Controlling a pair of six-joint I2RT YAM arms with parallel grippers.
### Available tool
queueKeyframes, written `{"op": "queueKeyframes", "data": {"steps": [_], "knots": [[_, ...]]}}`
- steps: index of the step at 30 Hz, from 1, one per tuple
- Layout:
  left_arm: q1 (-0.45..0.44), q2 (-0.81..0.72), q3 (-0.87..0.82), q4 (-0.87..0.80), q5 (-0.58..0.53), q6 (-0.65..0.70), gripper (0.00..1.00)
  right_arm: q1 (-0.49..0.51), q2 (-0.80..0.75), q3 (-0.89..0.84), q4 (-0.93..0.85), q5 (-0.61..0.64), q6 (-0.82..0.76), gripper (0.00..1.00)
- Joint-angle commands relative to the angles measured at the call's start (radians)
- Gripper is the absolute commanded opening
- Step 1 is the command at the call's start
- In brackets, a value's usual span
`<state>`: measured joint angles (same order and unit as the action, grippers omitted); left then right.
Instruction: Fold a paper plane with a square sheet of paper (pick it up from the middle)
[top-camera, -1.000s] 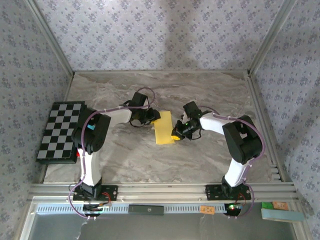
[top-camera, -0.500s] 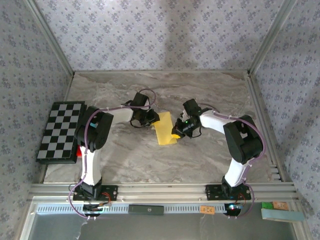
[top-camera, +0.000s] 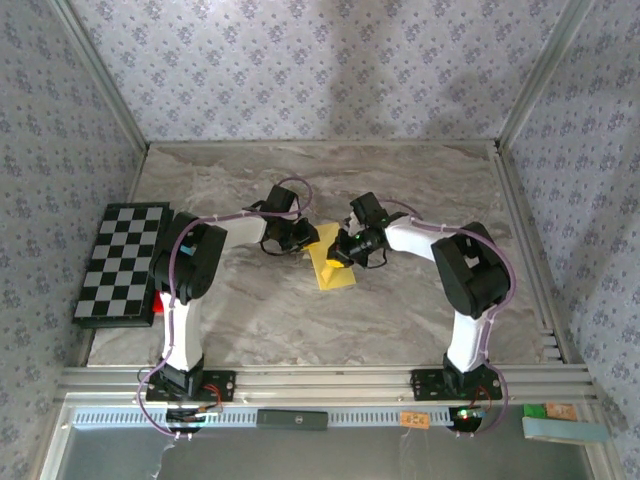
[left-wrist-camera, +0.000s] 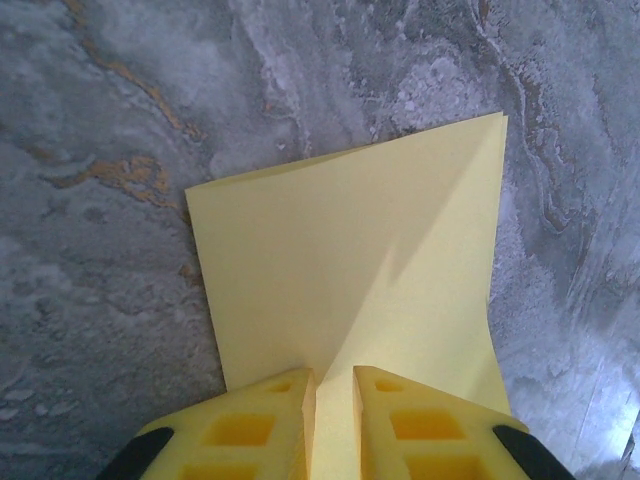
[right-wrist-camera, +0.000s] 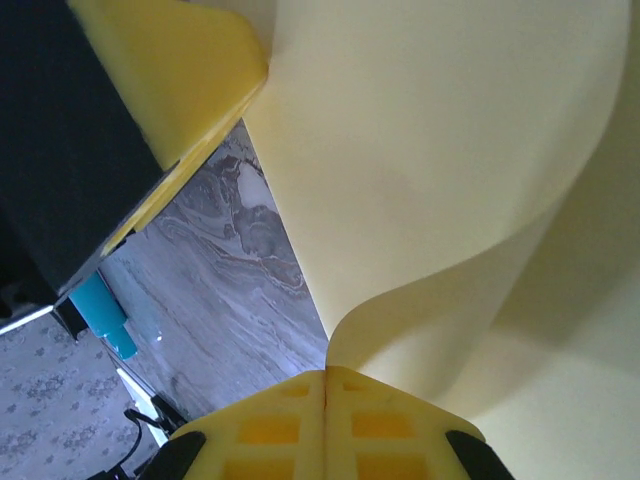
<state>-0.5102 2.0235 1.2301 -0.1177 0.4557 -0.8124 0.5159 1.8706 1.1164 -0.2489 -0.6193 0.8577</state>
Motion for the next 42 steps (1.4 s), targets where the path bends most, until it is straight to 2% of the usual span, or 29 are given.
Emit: {"op": "queueKeyframes", "data": {"steps": [1,42], "knots": [[0.002,0.026,-0.01,-0.043,-0.015,0.01,0.18,0.007,0.022,0.023,0.036,0.019,0.044,0.0],[-0.002,0.038,-0.009,-0.055,-0.012,0.007,0.18,0.029,0.095,0.043,0.067,0.081,0.052,0.0]]}}
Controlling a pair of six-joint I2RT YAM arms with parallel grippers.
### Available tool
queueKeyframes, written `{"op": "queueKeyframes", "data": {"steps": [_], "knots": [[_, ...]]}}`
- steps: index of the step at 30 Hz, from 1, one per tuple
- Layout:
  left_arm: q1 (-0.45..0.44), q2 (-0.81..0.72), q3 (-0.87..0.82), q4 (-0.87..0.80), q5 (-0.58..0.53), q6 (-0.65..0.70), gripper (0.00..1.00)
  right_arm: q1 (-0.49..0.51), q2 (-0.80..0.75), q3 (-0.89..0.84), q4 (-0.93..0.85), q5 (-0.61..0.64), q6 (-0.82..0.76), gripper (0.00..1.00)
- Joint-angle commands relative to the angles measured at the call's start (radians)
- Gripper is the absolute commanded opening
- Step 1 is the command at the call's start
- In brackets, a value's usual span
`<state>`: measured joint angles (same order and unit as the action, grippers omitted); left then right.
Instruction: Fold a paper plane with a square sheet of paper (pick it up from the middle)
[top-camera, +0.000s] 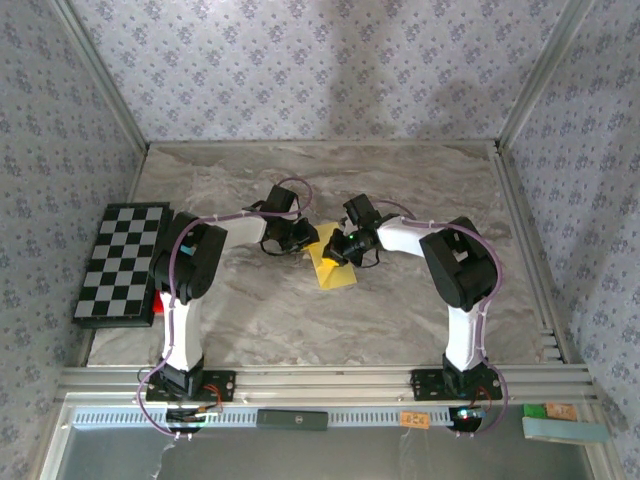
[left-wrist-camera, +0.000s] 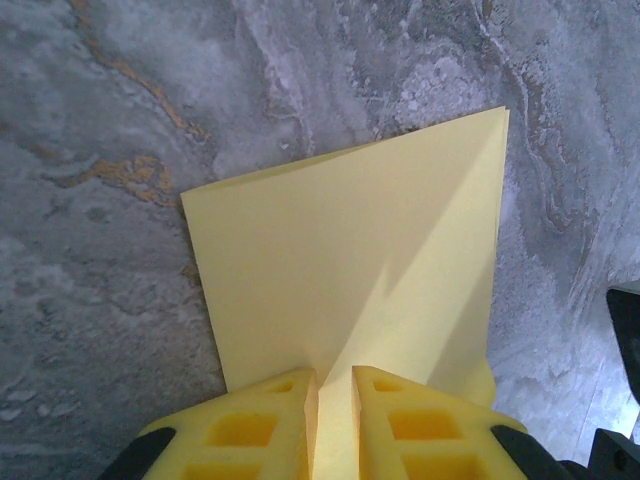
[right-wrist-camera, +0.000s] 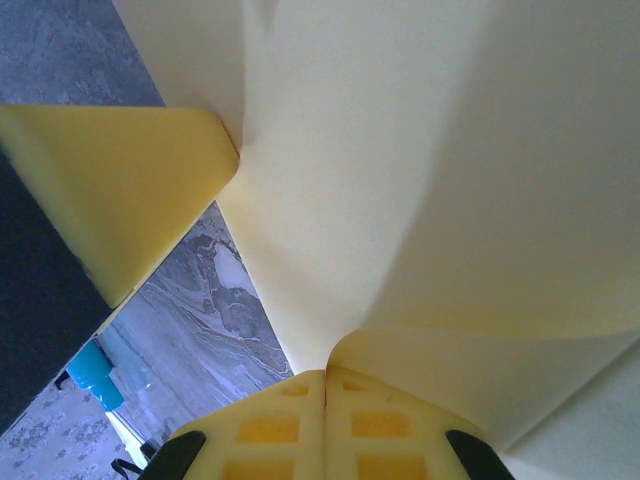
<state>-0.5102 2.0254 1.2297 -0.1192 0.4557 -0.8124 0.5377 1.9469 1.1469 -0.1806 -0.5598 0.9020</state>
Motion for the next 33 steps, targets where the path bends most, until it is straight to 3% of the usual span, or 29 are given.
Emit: {"op": "queueKeyframes", "data": {"steps": [1,33], "knots": [[-0.001,0.036,-0.009,-0.056,-0.012,0.01,0.18,0.006,0.019,0.013,-0.003,0.021,0.006,0.0],[-0.003,0.039,-0.006,-0.059,-0.009,0.008,0.18,0.008,0.048,0.016,0.007,0.008,-0.005,0.0]]}}
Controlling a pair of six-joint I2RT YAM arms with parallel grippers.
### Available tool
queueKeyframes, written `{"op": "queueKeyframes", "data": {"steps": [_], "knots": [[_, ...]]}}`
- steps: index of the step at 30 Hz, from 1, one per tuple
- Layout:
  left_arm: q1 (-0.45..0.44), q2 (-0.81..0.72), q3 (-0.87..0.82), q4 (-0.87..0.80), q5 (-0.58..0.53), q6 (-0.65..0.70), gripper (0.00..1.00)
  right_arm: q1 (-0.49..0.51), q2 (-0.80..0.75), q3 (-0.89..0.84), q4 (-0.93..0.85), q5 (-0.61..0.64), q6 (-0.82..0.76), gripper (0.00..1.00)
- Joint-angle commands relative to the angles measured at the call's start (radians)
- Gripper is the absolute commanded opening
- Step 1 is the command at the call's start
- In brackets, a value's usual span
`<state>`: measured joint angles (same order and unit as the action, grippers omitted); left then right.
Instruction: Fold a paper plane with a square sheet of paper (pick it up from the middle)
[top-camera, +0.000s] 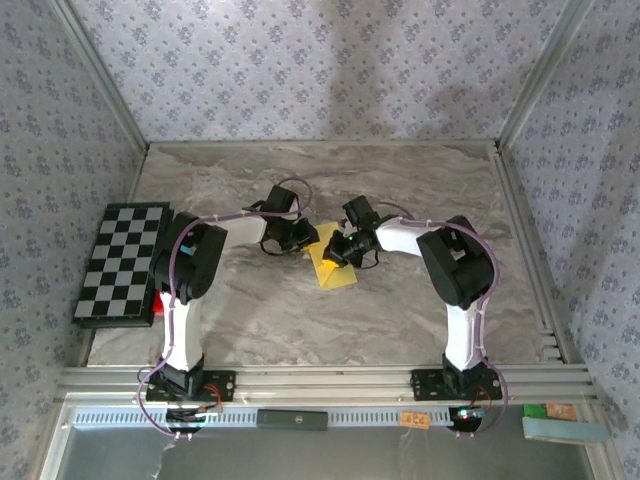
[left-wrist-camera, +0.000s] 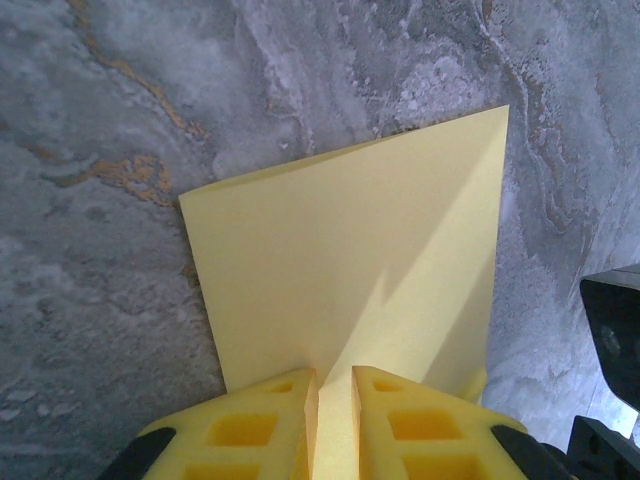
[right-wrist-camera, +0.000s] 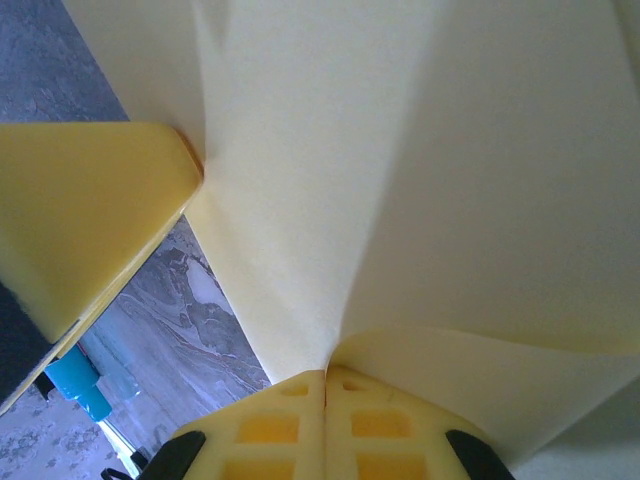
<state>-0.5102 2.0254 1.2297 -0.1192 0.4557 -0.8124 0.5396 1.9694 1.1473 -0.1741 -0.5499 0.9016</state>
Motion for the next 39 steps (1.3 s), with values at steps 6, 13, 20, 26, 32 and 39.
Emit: {"op": "queueKeyframes", "data": {"steps": [6,13,20,26,32,39], "knots": [[-0.003,0.039,-0.004,-0.058,-0.009,0.009,0.18,0.005,0.028,0.015,-0.004,0.002,-0.004,0.0],[-0.004,0.038,-0.004,-0.059,-0.009,0.006,0.18,0.006,0.037,0.013,-0.01,0.003,-0.004,0.0],[-0.003,0.033,0.008,-0.066,-0.007,0.008,0.18,0.006,0.042,0.008,-0.025,0.01,-0.007,0.03],[0.007,0.004,0.063,-0.103,-0.013,0.017,0.19,0.006,0.045,0.003,-0.044,0.021,-0.007,0.13],[0.057,-0.067,0.099,-0.119,-0.054,-0.003,0.26,0.0,0.048,-0.003,-0.041,0.029,0.006,0.23],[0.117,-0.183,0.012,-0.09,-0.084,-0.039,0.34,0.0,0.049,-0.002,-0.034,0.02,0.007,0.34]]}}
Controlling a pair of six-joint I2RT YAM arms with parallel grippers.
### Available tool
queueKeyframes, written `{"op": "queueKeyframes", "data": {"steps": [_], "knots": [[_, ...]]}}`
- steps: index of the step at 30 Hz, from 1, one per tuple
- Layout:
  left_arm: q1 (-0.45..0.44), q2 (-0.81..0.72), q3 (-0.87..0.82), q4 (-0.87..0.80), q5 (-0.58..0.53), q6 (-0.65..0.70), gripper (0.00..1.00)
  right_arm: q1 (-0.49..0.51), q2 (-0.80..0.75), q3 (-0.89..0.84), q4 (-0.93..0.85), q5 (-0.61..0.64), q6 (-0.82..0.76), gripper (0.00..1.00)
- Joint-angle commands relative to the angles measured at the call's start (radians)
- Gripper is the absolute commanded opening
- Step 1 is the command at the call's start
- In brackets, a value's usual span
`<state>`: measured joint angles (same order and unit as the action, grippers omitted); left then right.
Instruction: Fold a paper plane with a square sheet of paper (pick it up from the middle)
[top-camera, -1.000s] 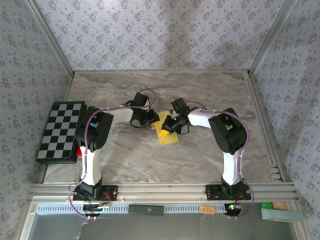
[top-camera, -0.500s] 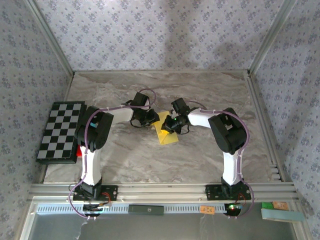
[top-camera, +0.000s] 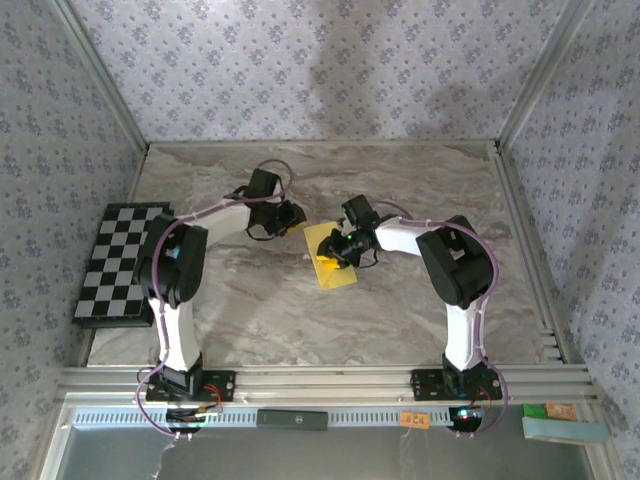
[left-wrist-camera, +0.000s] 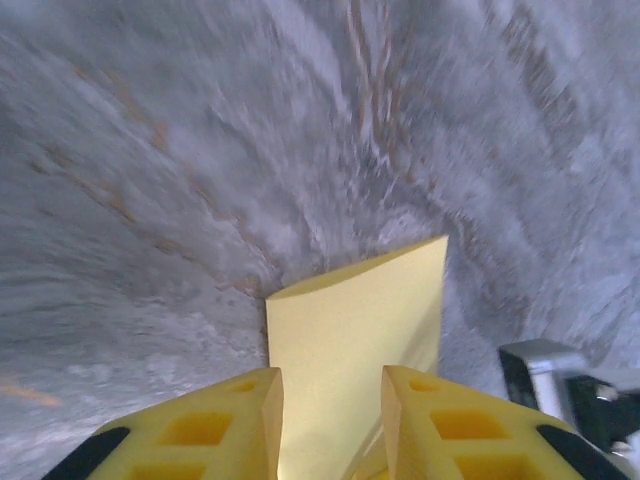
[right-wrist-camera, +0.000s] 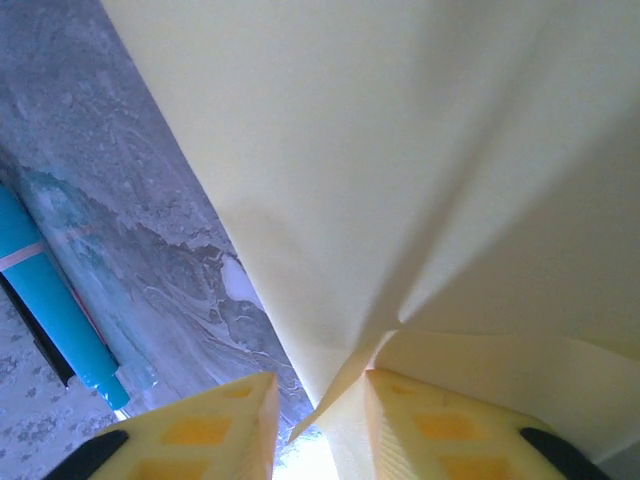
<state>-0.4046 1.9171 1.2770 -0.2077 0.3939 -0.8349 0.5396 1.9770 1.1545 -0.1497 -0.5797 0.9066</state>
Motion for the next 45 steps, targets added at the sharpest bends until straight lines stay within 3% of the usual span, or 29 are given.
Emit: {"op": "queueKeyframes", "data": {"steps": [1,4,12,24,31,45], "knots": [[0.015,-0.087,-0.049,0.002,-0.023,-0.018,0.34,-0.001,0.04,-0.012,-0.056,0.05,0.001,0.35],[0.018,-0.122,-0.091,0.011,-0.02,-0.025,0.35,-0.001,0.039,-0.011,-0.054,0.05,0.002,0.4],[-0.009,-0.168,-0.188,0.074,0.029,-0.076,0.35,-0.004,0.037,-0.016,-0.055,0.048,-0.003,0.41],[-0.123,-0.118,-0.203,0.083,0.07,-0.084,0.1,-0.007,0.043,-0.018,-0.103,0.069,-0.017,0.09],[-0.165,-0.068,-0.179,0.07,0.064,-0.076,0.0,-0.006,0.045,-0.016,-0.11,0.078,-0.015,0.04],[-0.201,-0.017,-0.138,-0.008,-0.052,-0.037,0.0,-0.006,0.045,-0.023,-0.1,0.073,-0.005,0.02]]}}
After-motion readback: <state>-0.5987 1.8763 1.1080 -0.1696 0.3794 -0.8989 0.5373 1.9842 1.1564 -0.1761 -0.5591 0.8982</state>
